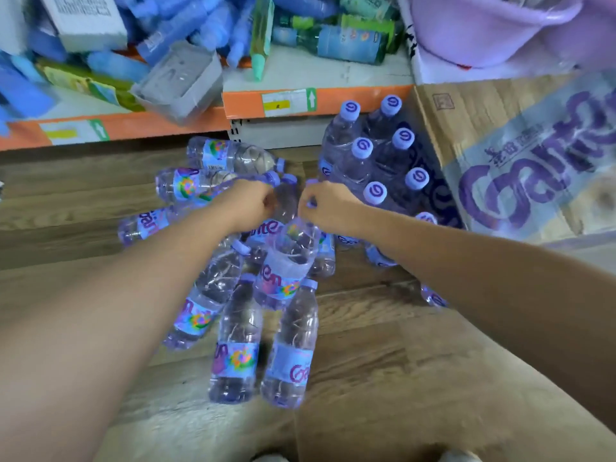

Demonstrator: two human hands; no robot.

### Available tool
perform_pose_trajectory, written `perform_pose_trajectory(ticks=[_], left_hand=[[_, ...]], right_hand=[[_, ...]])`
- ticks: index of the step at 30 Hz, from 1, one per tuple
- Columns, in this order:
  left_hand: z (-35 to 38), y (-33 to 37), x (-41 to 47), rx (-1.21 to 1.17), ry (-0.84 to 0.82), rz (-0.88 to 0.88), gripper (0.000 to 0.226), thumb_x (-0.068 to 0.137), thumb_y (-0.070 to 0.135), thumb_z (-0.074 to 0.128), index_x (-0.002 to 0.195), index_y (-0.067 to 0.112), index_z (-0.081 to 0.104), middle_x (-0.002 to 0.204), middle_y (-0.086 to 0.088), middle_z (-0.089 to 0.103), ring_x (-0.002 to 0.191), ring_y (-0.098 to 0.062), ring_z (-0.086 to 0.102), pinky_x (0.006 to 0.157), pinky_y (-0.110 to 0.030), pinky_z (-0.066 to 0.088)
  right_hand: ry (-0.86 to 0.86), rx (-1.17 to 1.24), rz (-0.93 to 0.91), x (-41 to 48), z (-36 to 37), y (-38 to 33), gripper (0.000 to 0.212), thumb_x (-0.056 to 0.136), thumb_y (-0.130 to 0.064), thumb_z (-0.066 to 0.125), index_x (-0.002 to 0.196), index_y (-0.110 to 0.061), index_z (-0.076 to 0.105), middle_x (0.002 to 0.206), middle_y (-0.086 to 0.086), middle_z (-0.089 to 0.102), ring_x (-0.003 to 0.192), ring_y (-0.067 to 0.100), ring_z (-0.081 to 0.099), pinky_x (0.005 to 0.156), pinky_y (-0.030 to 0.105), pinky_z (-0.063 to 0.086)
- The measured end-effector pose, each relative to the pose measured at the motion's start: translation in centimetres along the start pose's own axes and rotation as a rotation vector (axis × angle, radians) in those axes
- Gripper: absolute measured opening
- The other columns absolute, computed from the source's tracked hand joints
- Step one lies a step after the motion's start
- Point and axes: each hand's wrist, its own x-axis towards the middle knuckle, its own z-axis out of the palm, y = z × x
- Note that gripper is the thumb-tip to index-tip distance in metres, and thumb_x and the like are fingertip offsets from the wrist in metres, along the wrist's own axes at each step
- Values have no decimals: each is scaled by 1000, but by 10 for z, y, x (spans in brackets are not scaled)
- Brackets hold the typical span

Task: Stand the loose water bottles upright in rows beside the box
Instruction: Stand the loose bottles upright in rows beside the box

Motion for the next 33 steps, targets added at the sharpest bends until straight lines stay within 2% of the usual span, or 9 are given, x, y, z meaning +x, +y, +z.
perform_pose_trajectory(ticks=[5, 7, 9, 15, 19, 22, 24, 27, 33], left_hand=[[25, 24, 19, -28, 78, 23, 25, 89, 8, 42, 99, 3, 65, 111, -19, 65, 107, -34, 59, 92, -38, 47], [33, 38, 21, -9, 95, 33, 23, 91, 6, 44, 103, -2, 62, 97, -18, 62, 106, -33, 57, 88, -33, 42], [40, 53, 15, 26, 50, -11, 25, 93, 7, 44, 109, -4, 59, 88, -17, 58, 101, -31, 56, 82, -30, 41], [60, 66, 39, 134, -45, -44, 29, 93, 19, 45, 106, -2, 60, 117, -22, 62, 111, -36, 57, 90, -37, 45], [68, 72, 59, 50, -29, -105, 31, 91, 15, 47, 116, 0, 56, 120, -19, 61, 110, -36, 57, 90, -38, 47], [72, 80, 71, -47, 28, -149, 39, 85, 14, 56, 123, 6, 52, 129, -19, 53, 114, -37, 54, 96, -39, 48], [76, 81, 78, -43, 18, -178, 47, 87, 13, 53, 132, 3, 41, 135, -25, 44, 121, -41, 48, 102, -44, 43], [84, 78, 87, -15, -10, -206, 47, 91, 16, 46, 132, -2, 31, 129, -33, 47, 117, -47, 49, 94, -45, 40], [73, 88, 93, -35, -16, -333, 48, 87, 24, 53, 129, 7, 38, 132, -21, 51, 123, -40, 48, 98, -42, 41]], right_hand=[[104, 42, -160, -20, -7, 21, 22, 79, -17, 60, 91, -4, 73, 76, 15, 56, 56, -1, 39, 54, 14, 36], [82, 45, -211, -33, -20, 25, 18, 78, -18, 62, 88, -8, 73, 68, 5, 50, 45, -3, 43, 52, 10, 34], [45, 37, -272, -49, -34, 29, 14, 77, -14, 63, 84, -19, 73, 71, 1, 54, 52, -5, 47, 54, 9, 35], [7, -75, -330, -78, -58, 51, 13, 75, -12, 63, 77, -24, 69, 71, -13, 58, 63, -11, 51, 62, 3, 37], [-3, -161, -339, -82, -59, 67, 15, 74, -10, 61, 77, -23, 68, 87, -8, 60, 89, 15, 60, 79, 22, 43], [16, -194, -385, -79, -48, 76, 15, 75, -9, 60, 80, -18, 71, 85, -8, 53, 91, 21, 60, 87, 35, 47], [-11, -233, -403, -74, -37, 79, 17, 77, -10, 58, 82, -17, 72, 88, -9, 50, 90, 19, 58, 84, 36, 48], [-45, -284, -388, -66, -26, 83, 20, 79, -9, 53, 88, -18, 69, 92, -13, 42, 87, 14, 49, 72, 28, 40], [4, -311, -423, -64, -16, 84, 11, 81, -17, 53, 78, -26, 58, 96, -12, 44, 94, 18, 55, 69, 30, 42]])
